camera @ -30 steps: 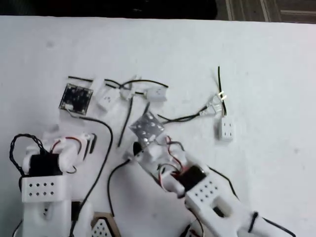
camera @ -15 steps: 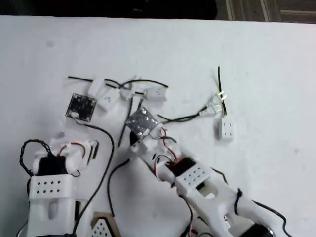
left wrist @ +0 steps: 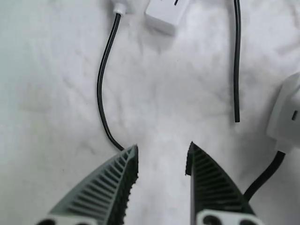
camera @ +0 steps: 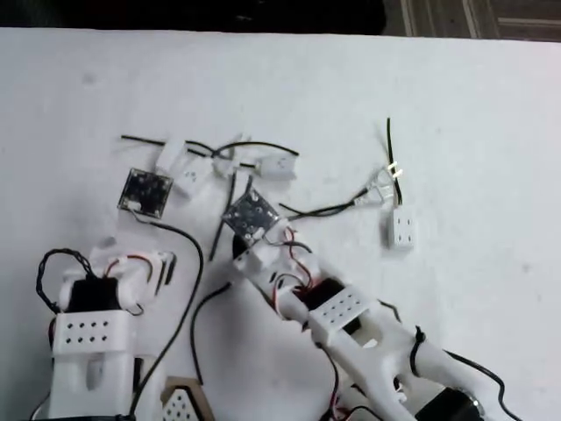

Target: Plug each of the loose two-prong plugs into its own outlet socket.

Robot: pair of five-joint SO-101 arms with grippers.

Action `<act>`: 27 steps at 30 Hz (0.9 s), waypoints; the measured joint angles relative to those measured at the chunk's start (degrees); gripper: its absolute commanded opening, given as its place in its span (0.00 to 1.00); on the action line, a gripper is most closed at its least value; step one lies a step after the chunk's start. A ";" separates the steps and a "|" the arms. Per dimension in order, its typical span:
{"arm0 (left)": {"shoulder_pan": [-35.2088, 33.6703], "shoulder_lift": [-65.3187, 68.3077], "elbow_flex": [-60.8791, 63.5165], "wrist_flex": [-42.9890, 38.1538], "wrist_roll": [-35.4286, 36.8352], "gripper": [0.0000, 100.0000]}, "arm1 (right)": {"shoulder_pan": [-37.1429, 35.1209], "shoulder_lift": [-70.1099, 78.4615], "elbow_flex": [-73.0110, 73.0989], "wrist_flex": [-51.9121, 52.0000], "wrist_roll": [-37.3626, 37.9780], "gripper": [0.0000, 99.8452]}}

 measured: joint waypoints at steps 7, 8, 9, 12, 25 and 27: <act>0.00 0.00 0.00 0.00 0.00 0.18 | 0.97 0.00 0.00 0.00 0.00 0.02; 0.00 0.00 0.00 0.00 0.00 0.18 | 1.14 0.00 0.09 0.00 0.00 0.02; 0.00 0.00 0.00 0.00 0.00 0.18 | 1.23 0.00 0.18 0.00 0.00 0.02; 0.00 0.00 0.00 0.00 0.00 0.18 | 1.14 0.00 0.18 0.35 0.00 0.02; 0.00 0.00 0.00 0.00 0.00 0.18 | 1.14 0.44 0.18 0.70 0.00 0.02; 0.00 0.00 0.00 0.00 0.00 0.18 | 1.14 1.76 0.09 0.70 0.00 0.02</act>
